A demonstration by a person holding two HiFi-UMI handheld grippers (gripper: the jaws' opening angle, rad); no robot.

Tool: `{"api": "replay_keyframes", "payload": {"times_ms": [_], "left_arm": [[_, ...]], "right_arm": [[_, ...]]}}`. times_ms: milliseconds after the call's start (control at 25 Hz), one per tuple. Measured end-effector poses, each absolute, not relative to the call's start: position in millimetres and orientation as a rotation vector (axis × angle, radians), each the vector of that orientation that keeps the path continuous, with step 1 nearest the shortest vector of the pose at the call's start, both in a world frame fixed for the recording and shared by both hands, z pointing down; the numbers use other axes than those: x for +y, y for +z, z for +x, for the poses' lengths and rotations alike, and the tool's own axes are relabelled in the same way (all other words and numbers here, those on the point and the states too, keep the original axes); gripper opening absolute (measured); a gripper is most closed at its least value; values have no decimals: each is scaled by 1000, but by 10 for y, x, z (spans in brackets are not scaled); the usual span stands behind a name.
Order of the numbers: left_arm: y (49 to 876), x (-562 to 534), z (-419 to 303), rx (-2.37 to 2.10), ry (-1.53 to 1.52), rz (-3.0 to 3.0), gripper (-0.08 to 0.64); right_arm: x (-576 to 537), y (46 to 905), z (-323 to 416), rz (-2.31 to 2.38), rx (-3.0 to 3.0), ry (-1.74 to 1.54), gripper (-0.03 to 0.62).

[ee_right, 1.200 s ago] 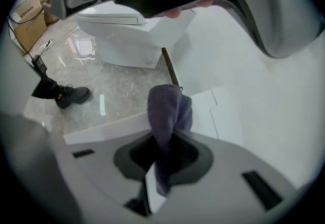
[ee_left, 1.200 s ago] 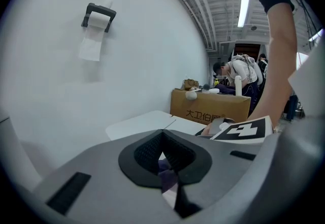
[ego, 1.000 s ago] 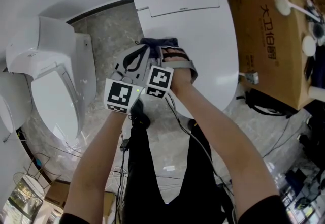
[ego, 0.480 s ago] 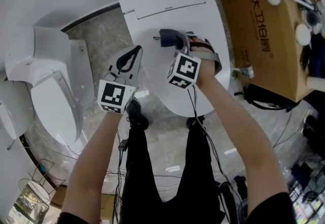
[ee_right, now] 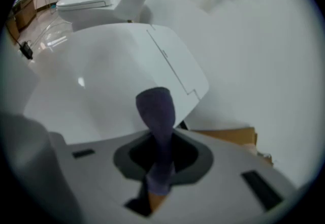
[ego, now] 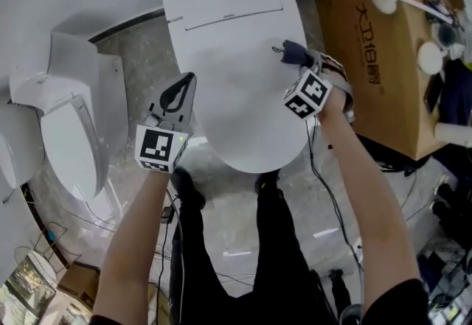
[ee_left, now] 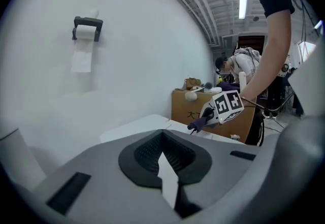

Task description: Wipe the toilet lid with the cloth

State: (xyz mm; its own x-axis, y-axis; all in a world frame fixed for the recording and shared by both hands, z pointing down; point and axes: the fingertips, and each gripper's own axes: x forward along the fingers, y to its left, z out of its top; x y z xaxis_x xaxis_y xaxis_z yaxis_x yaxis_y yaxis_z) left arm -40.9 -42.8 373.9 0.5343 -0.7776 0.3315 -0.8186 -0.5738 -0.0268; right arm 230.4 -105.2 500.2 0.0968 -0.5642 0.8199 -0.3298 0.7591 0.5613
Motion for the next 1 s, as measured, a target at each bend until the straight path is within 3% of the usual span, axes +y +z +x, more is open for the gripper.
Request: {"api": "replay_keyframes", "payload": {"times_ms": [280,1000], "left_arm": [[3902,-453,-156,-1301,455,2658,17],[4075,-327,-353,-1271,481,2650,17]], "right_arm": [[-1128,5103,2696,848,-1463,-137,67],[-903,5542,2385,737,-1438,-96,67]]}}
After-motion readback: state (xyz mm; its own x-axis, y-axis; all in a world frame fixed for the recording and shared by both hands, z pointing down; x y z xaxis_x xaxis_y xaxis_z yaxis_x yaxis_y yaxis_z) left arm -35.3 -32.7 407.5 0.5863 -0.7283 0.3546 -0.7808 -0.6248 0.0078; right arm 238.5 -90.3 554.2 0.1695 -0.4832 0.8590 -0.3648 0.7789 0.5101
